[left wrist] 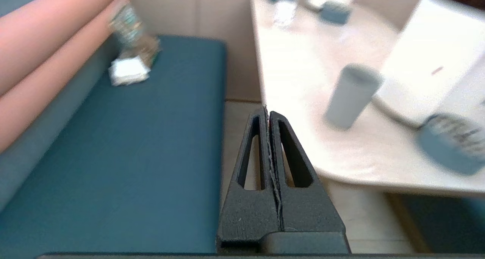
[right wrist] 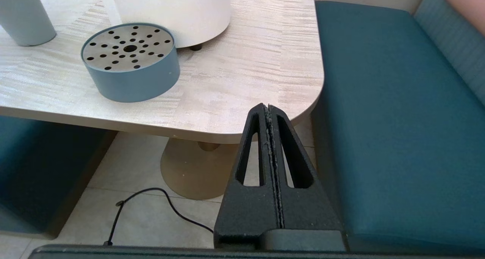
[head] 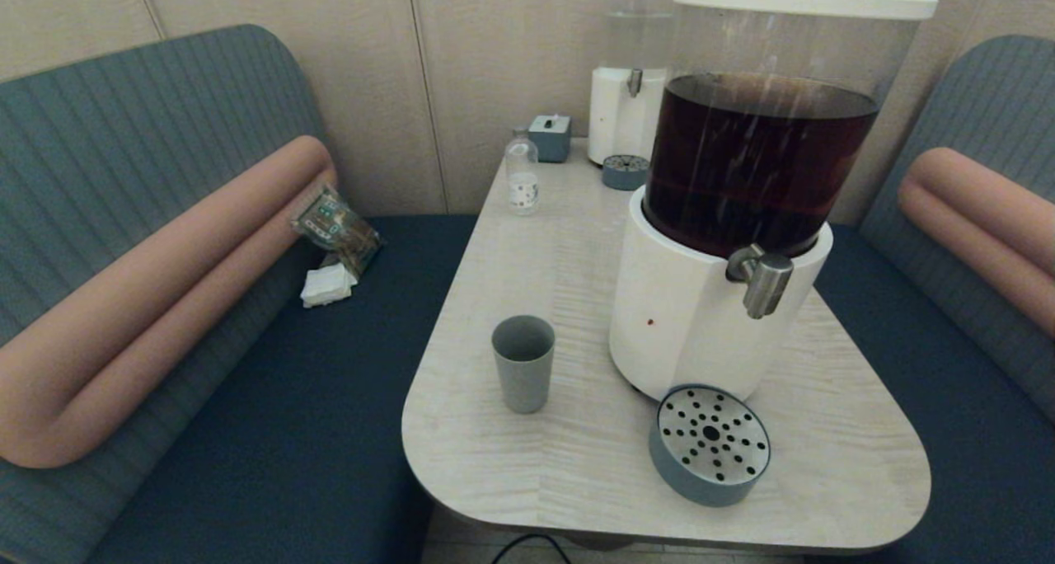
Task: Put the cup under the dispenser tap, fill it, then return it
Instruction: Pick up the cup
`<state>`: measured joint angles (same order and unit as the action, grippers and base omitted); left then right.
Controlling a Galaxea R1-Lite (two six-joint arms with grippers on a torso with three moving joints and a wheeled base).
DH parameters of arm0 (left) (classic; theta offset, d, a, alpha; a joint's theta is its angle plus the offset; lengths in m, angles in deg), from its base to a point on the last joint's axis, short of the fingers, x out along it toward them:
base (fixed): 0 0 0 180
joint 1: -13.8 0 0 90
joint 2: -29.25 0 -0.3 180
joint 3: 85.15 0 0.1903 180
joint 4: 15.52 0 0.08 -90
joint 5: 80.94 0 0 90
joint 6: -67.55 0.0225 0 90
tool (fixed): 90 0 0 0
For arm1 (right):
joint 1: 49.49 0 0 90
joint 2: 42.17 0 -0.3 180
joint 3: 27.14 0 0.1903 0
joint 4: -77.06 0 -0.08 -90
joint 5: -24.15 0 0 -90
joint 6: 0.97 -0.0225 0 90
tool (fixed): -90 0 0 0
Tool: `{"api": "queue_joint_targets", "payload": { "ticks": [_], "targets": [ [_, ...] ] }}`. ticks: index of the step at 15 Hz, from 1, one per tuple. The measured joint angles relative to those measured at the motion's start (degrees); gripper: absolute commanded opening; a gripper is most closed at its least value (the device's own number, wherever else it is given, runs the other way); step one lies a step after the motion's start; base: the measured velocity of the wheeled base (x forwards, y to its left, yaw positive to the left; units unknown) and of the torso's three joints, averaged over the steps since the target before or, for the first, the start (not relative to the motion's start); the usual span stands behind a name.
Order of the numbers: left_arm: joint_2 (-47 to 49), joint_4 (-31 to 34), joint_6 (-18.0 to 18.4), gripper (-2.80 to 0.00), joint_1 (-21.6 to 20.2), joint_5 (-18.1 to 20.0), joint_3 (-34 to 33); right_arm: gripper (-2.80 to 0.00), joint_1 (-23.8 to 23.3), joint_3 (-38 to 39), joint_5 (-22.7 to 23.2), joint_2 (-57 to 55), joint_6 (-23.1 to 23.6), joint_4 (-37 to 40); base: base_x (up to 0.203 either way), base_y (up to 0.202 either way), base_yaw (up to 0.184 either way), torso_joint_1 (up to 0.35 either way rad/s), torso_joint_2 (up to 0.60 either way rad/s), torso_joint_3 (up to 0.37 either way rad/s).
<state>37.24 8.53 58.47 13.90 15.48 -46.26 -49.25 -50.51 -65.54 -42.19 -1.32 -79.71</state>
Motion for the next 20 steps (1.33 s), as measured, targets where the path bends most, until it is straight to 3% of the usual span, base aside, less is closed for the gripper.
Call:
{"api": "queue_joint_targets", "payload": {
  "ticks": [2,7,12,16,20],
  "targets": [
    [5.8,-2.5,-0.8,-2.80,0.3,2.5,3.0,-2.80,0.0,0.0,0.0,0.0,0.0,0.0,0.000,0.000,0.000,0.000,0.00,0.000],
    [19.7,-6.1,-0.8,-2.80,0.5,13.2,6.0,-2.80,0.0,0.0,0.0,0.0,0.0,0.0,0.000,0.000,0.000,0.000,0.00,0.000],
    [36.4,-20.5,-0.2,-2.80,0.5,26.6,6.1,-2.80,0.0,0.0,0.0,0.0,0.0,0.0,0.000,0.000,0.000,0.000,0.00,0.000],
    [48.5,-40.8,0.0,-2.80,0.5,29.0,1.6,-2.80,0.0,0.0,0.0,0.0,0.0,0.0,0.000,0.000,0.000,0.000,0.00,0.000],
    [57.4,-55.1,-0.4,-2.80,0.3,29.1,-0.1,-2.80,0.0,0.0,0.0,0.0,0.0,0.0,0.000,0.000,0.000,0.000,0.00,0.000]
  ]
}}
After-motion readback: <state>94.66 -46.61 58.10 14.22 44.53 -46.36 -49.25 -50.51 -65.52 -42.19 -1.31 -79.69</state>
